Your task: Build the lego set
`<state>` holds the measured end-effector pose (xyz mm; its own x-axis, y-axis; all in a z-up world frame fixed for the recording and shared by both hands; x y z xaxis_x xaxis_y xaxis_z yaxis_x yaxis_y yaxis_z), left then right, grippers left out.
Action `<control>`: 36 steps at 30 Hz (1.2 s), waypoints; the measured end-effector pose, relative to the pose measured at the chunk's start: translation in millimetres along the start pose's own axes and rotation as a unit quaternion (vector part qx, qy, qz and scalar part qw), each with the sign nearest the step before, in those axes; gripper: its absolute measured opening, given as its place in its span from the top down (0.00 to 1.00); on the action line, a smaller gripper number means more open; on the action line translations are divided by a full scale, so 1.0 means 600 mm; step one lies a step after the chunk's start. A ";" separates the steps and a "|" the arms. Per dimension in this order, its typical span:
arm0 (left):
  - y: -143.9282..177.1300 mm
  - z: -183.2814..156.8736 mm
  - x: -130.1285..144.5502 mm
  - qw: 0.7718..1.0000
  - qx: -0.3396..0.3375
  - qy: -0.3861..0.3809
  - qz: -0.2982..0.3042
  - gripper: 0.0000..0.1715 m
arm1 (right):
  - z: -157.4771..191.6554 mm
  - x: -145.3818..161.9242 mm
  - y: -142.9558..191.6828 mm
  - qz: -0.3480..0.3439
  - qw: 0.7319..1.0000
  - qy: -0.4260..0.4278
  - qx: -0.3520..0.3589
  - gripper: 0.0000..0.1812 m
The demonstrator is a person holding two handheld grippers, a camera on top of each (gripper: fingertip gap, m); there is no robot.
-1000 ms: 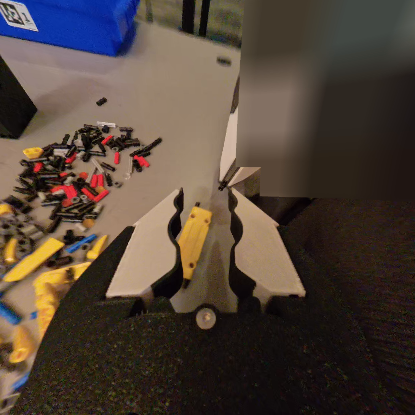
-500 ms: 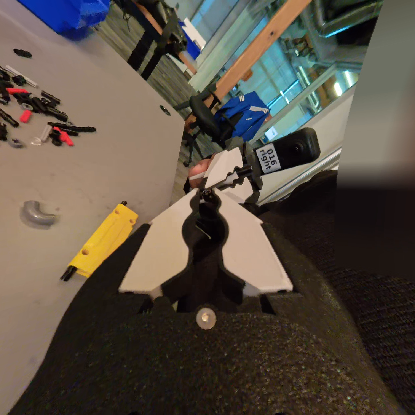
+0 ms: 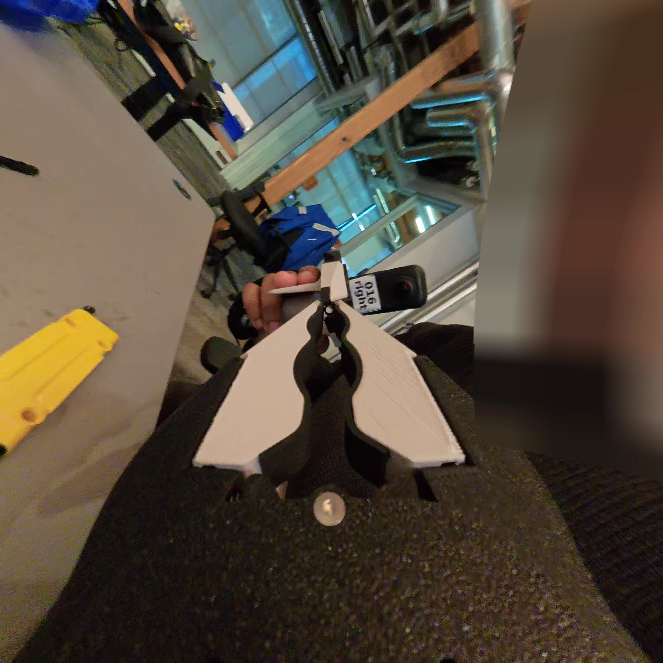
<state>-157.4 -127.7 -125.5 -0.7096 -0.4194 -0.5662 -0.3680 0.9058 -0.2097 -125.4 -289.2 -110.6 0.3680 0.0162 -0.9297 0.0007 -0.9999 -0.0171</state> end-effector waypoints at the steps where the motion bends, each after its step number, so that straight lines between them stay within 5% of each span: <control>1: -0.001 0.000 0.001 1.000 0.011 0.011 -0.004 0.97 | 0.000 -0.002 0.001 -0.003 1.000 0.001 0.001 0.97; 15: -0.009 0.014 0.003 0.998 0.030 0.040 -0.043 0.92 | -0.007 -0.002 0.003 0.009 1.000 -0.022 0.020 0.98; 19: -0.008 0.017 -0.006 0.998 -0.020 -0.004 -0.054 0.80 | -0.017 -0.001 0.007 0.001 0.997 -0.072 0.011 0.98; 23: -0.003 0.005 -0.019 0.987 -0.108 -0.116 -0.019 0.80 | -0.044 0.015 0.019 0.029 0.995 -0.091 0.026 0.98; 26: -0.007 -0.004 -0.029 0.953 -0.196 -0.222 0.058 0.80 | -0.071 0.038 0.031 0.056 0.989 -0.132 0.030 0.98; 30: -0.013 0.031 -0.037 0.881 -0.301 -0.299 0.211 0.80 | -0.085 0.063 0.035 0.077 0.983 -0.167 0.030 0.98; 36: -0.034 0.086 -0.032 0.786 -0.333 -0.359 0.377 0.80 | -0.079 0.075 0.030 0.093 0.982 -0.166 0.016 0.98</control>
<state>-105.1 -135.1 -151.7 -0.4424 0.5797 -0.6843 -0.4091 0.5485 0.7292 -64.5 -306.6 -135.3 0.0359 -0.1597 -0.9865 -0.0687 -0.9852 0.1570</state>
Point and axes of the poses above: each gripper's, where its closed fingertips meet, y back along the fingers, x out of its underside, z = x × y across the jaws, the point moved 9 cm from there along y, back along the fingers, and after that the axes turned 3 degrees about -y, right-handed, at the moved point
